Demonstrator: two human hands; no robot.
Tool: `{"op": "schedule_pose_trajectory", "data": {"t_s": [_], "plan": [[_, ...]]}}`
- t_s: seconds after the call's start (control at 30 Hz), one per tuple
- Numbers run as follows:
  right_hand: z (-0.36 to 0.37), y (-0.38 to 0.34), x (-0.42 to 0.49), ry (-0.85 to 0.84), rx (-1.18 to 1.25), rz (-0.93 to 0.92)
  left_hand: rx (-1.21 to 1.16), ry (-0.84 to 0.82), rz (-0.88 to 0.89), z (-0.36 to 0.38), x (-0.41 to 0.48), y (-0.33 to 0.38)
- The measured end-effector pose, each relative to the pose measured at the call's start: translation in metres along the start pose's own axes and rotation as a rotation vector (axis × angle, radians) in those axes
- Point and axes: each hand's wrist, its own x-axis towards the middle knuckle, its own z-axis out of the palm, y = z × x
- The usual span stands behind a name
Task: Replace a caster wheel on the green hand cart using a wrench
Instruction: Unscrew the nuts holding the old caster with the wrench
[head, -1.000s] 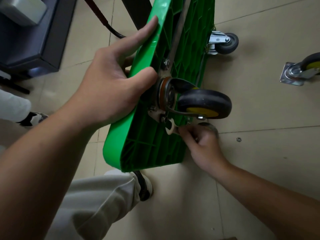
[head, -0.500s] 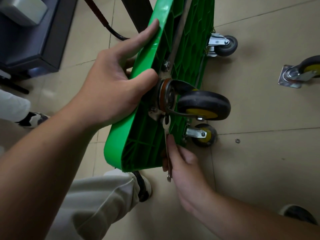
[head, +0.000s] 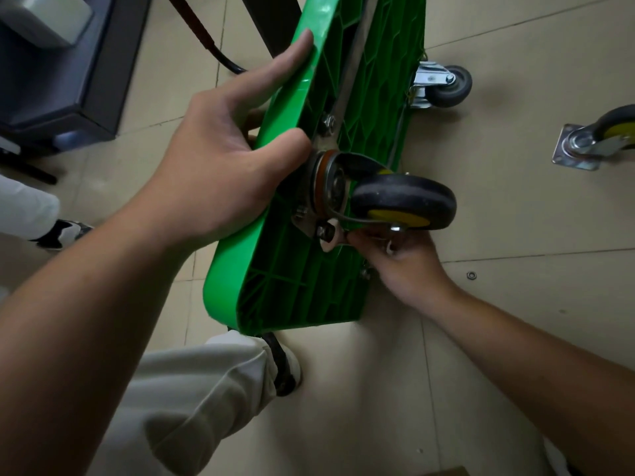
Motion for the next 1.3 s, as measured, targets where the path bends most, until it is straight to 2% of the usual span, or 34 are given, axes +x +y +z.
{"op": "schedule_pose_trajectory", "data": {"t_s": [0.17, 0.57, 0.87, 1.13, 1.3], "plan": [[-0.005, 0.009, 0.000, 0.028, -0.059, -0.098, 0.000, -0.007, 0.009, 0.001, 0.000, 0.002], [-0.005, 0.025, -0.044, 0.182, -0.102, 0.008, -0.004, 0.024, -0.012, 0.001, 0.001, 0.000], [0.053, -0.020, -0.080, 0.105, 0.288, 0.442, -0.015, 0.010, -0.026, 0.000, 0.000, 0.001], [0.065, -0.042, -0.085, 0.104, 0.490, 0.589, -0.033, 0.002, -0.020, -0.001, 0.000, 0.001], [0.071, -0.047, -0.093, 0.096, 0.602, 0.609, -0.050, -0.007, -0.011, -0.001, 0.000, 0.003]]}}
